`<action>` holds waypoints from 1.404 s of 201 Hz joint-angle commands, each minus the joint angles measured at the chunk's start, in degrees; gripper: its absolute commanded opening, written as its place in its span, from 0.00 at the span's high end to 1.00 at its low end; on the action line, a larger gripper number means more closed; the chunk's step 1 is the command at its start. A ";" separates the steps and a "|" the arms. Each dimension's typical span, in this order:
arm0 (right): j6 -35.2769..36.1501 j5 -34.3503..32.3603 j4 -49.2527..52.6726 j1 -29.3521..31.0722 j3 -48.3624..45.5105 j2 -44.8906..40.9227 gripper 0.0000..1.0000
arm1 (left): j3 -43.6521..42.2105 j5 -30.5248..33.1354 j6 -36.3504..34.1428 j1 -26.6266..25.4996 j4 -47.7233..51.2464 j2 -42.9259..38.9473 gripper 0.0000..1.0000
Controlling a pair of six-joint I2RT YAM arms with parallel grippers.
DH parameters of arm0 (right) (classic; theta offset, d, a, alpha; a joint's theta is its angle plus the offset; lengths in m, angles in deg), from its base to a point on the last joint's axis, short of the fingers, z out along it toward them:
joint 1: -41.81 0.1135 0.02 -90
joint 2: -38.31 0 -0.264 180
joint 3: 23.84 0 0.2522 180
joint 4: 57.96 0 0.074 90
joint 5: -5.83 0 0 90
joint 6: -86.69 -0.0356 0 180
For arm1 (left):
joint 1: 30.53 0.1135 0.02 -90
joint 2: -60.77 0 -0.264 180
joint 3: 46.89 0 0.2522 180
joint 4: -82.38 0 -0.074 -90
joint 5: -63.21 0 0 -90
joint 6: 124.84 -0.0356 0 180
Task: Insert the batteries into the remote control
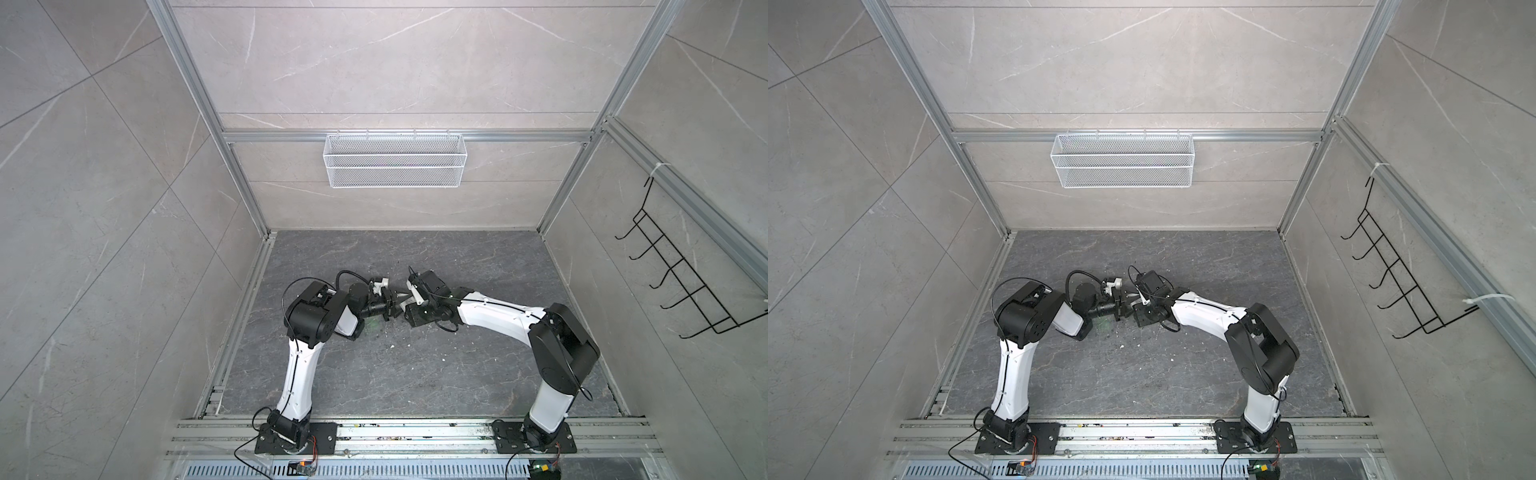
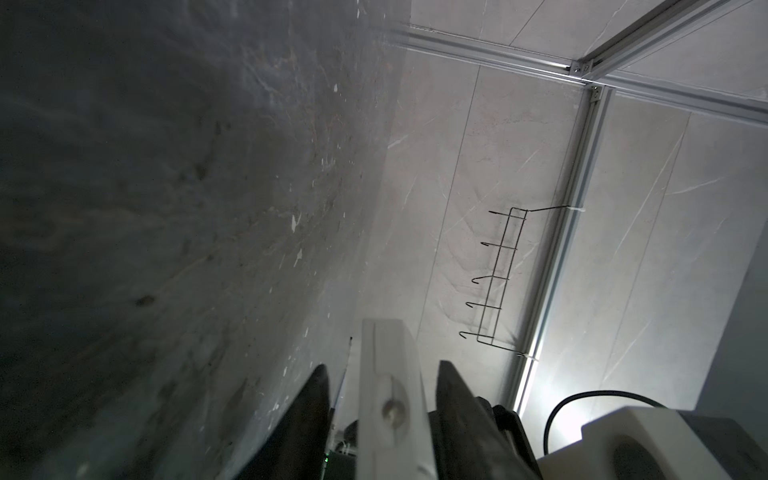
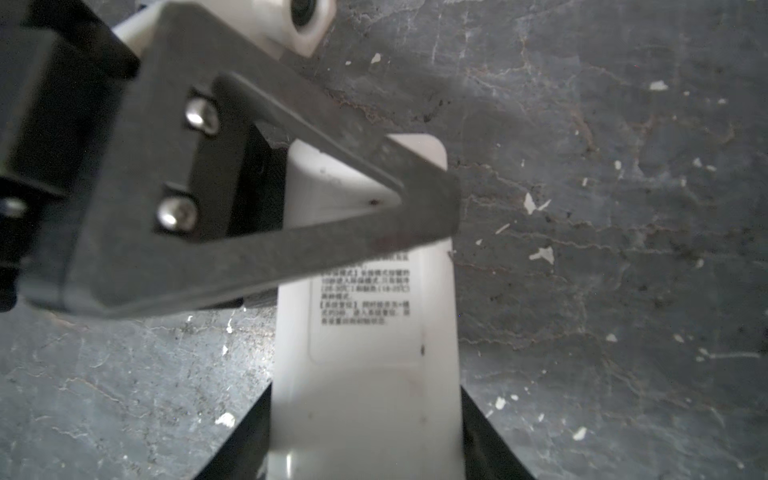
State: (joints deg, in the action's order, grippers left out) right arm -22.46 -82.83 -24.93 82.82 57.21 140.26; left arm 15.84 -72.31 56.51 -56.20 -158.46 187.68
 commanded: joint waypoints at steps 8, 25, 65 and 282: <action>-6.46 1.09 -2.70 0.00 -2.73 -4.63 0.57 | -2.74 6.63 -6.00 2.57 3.44 -5.85 0.42; -10.09 2.40 -3.68 -0.73 -4.48 -6.01 0.58 | -4.15 9.21 -9.47 3.91 7.25 -8.62 0.37; -27.30 21.70 -19.98 -8.75 -13.50 -8.39 0.57 | -6.05 11.35 -19.31 5.02 12.81 -17.21 0.21; -52.65 41.29 -60.08 -12.93 -16.35 -3.22 0.57 | 1.02 8.77 -4.69 2.03 -6.36 -14.58 0.23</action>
State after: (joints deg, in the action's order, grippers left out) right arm -74.31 -42.61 -83.27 68.90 39.64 135.65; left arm 14.75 -63.02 50.67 -53.42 -159.82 173.63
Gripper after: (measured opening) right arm 0.555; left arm 0.764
